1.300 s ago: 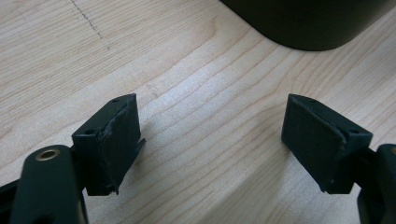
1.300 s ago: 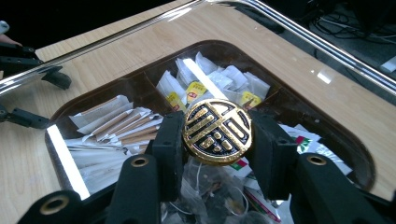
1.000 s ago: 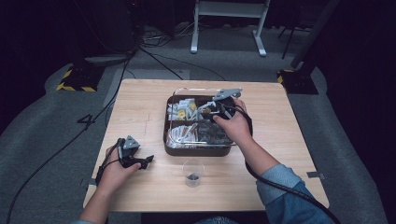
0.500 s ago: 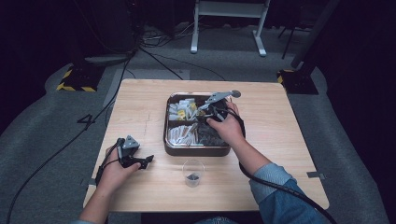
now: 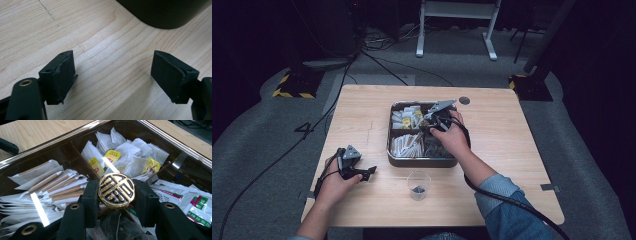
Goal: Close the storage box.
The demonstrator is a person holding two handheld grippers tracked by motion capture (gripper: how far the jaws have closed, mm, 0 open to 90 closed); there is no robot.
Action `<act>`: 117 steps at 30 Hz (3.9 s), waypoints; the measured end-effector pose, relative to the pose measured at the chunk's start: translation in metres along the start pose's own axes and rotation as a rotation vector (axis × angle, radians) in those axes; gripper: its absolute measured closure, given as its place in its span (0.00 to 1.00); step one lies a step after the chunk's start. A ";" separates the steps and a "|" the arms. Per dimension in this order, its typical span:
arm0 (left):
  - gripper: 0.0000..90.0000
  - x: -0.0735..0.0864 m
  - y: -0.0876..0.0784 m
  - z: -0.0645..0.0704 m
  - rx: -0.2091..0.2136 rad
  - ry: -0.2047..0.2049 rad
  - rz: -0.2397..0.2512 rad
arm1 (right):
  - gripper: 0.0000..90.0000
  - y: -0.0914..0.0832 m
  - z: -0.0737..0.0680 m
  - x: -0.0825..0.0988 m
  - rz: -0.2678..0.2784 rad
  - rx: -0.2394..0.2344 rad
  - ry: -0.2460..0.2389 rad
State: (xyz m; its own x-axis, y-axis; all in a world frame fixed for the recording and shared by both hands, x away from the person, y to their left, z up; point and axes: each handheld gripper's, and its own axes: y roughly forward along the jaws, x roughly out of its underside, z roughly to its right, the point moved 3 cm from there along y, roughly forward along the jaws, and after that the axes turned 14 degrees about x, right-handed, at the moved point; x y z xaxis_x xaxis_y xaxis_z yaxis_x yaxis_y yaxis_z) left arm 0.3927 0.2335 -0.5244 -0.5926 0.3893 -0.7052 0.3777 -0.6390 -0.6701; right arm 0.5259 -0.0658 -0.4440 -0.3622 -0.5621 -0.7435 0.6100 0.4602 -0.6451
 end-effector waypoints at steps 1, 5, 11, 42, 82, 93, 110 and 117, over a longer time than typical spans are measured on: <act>0.22 0.000 0.000 0.000 0.000 0.001 0.001 | 0.65 0.000 0.001 0.001 -0.002 0.002 0.002; 0.22 0.000 0.000 0.000 0.000 0.000 0.000 | 0.65 0.002 0.003 0.003 -0.005 -0.001 0.007; 0.22 0.000 0.000 0.000 0.000 0.001 0.001 | 0.65 0.006 0.002 0.005 -0.008 -0.008 0.011; 0.23 0.000 0.000 0.000 0.007 -0.009 0.007 | 0.65 0.013 0.000 0.005 -0.011 0.018 -0.009; 0.23 -0.001 0.000 -0.001 0.006 -0.010 0.005 | 0.43 -0.094 0.049 0.025 0.126 0.021 0.055; 0.23 0.000 0.000 0.000 -0.003 -0.006 0.003 | 0.42 -0.135 0.079 0.066 0.125 0.098 0.093; 0.23 0.005 -0.004 0.002 -0.034 0.010 -0.010 | 0.37 -0.163 0.110 0.149 0.055 0.169 0.187; 0.23 0.006 -0.006 0.000 -0.014 -0.013 0.004 | 0.34 -0.164 0.109 0.189 0.075 0.170 0.291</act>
State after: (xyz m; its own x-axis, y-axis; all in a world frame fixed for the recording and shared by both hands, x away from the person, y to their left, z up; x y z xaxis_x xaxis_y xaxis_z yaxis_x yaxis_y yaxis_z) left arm 0.3861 0.2397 -0.5246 -0.5998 0.3781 -0.7051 0.3898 -0.6315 -0.6703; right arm 0.4347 -0.3222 -0.4592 -0.4827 -0.3000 -0.8228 0.7423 0.3585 -0.5662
